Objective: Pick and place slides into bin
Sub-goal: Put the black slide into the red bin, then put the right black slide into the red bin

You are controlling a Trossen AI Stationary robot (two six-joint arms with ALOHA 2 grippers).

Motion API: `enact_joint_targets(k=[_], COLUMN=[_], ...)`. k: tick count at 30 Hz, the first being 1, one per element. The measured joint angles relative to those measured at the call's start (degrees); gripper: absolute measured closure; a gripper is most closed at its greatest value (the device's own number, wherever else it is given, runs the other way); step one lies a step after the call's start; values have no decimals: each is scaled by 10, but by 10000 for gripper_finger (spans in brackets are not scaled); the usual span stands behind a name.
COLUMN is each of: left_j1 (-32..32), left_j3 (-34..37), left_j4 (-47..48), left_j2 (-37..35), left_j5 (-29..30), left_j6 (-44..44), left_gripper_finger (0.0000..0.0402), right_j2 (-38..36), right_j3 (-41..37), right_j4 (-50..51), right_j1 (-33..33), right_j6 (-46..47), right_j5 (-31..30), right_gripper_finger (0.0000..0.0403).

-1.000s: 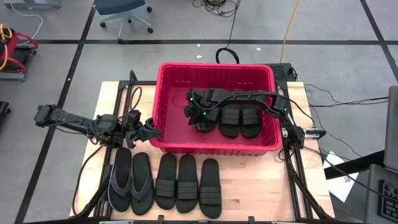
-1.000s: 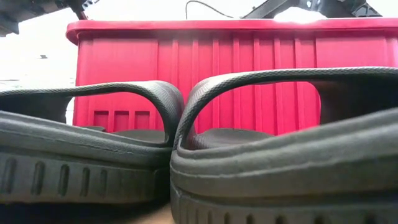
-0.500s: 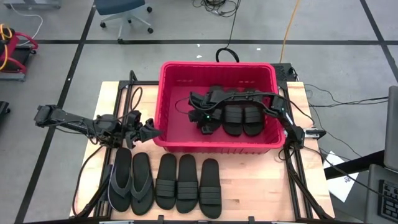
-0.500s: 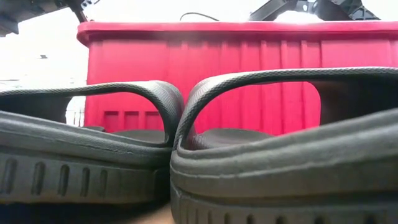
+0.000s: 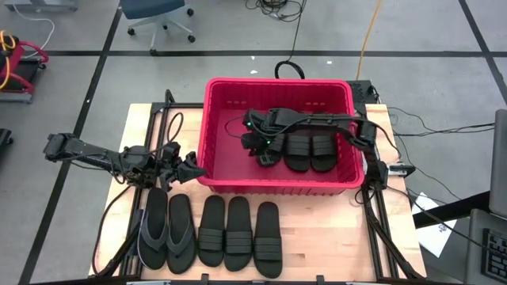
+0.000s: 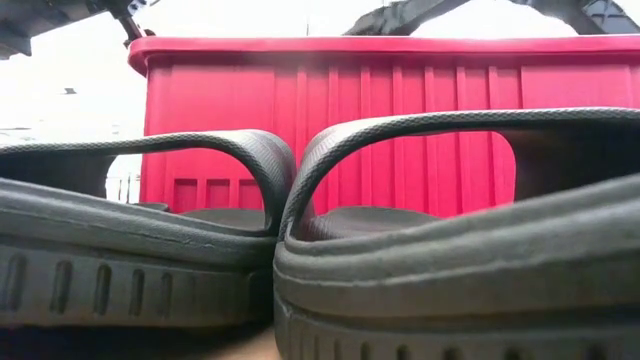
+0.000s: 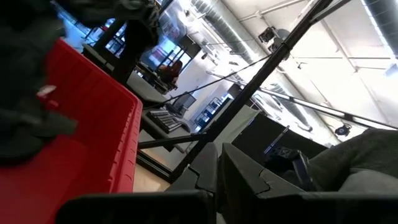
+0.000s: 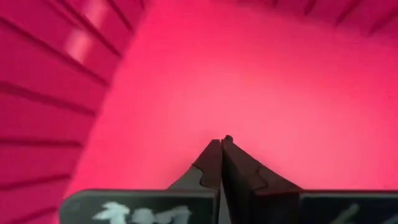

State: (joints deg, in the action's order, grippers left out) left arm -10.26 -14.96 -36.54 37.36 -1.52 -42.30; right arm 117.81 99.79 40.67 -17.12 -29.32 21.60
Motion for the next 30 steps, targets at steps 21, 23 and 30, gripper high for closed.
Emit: enact_joint_targets(k=[21, 23, 30], left_j1=[1, 1, -2], left_j3=[0, 0, -21], left_j4=[-45, -57, -57], left_j2=[-4, -2, -4], left_j5=[-9, -35, -65], left_j6=[68, 50, 112], left_gripper_finger=[380, 380, 381], right_j2=[-308, -318, -332], right_j3=[1, 1, 0], right_j4=[-112, -96, -35], right_j1=[-2, 1, 29], right_j6=[189, 209, 252], right_j5=[27, 37, 97], right_gripper_finger=[403, 403, 403])
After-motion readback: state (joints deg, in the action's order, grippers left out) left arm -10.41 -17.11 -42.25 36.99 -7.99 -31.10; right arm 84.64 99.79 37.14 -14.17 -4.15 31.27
